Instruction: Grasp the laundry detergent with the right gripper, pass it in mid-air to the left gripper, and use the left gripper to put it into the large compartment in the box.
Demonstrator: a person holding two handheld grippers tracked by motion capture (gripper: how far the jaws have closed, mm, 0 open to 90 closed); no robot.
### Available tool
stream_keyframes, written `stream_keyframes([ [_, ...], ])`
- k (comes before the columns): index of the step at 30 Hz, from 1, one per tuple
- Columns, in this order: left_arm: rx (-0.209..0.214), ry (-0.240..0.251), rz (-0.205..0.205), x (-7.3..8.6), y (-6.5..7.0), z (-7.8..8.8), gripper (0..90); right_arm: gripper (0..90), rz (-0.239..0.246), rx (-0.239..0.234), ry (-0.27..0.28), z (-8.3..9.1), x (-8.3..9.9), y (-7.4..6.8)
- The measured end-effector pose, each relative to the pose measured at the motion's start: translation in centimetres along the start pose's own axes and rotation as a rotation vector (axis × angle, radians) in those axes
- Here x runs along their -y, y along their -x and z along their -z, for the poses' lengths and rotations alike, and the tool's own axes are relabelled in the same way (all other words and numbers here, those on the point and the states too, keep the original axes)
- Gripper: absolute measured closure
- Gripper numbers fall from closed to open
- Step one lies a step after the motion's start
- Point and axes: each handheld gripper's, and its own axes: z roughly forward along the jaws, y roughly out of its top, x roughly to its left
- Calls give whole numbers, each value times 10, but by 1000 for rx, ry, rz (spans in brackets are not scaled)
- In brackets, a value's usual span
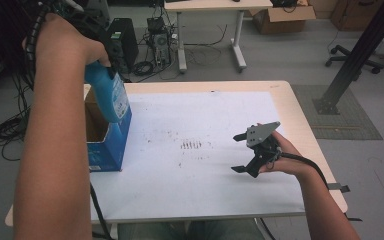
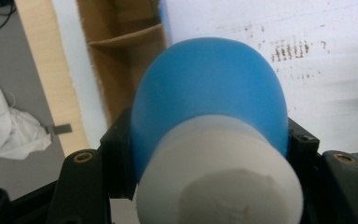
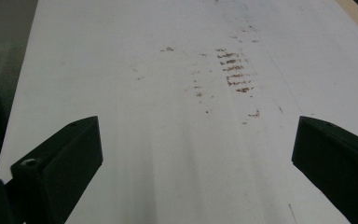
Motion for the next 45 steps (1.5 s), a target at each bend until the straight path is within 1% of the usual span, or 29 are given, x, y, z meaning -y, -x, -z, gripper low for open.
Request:
stream_keyframes([
  [5, -10, -5, 33, 2, -12, 5, 381, 16, -1, -2, -1, 1, 0, 0],
  [11, -7, -3, 74, 4, -28, 8, 381, 16, -4, -1, -4, 1, 0, 1],
  [15, -14, -8, 101, 5, -39, 6, 381, 16, -9, 0, -6, 1, 1, 1],
  [18, -23, -18, 113, 4, -45, 2, 381, 16, -14, 2, -7, 1, 2, 2],
  [23, -24, -31, 120, 1, -52, -9, 381, 16, -16, 2, -10, 1, 2, 3],
  [28, -30, -45, 116, -1, -55, -19, 381, 16, -20, 1, -18, 1, 3, 4],
  [37, -16, -53, 114, 0, -62, -34, 381, 16, -23, 1, -20, -1, 3, 4],
  [45, -1, -67, 121, 3, -71, -56, 381, 16, -24, -2, -18, -2, 3, 3],
])
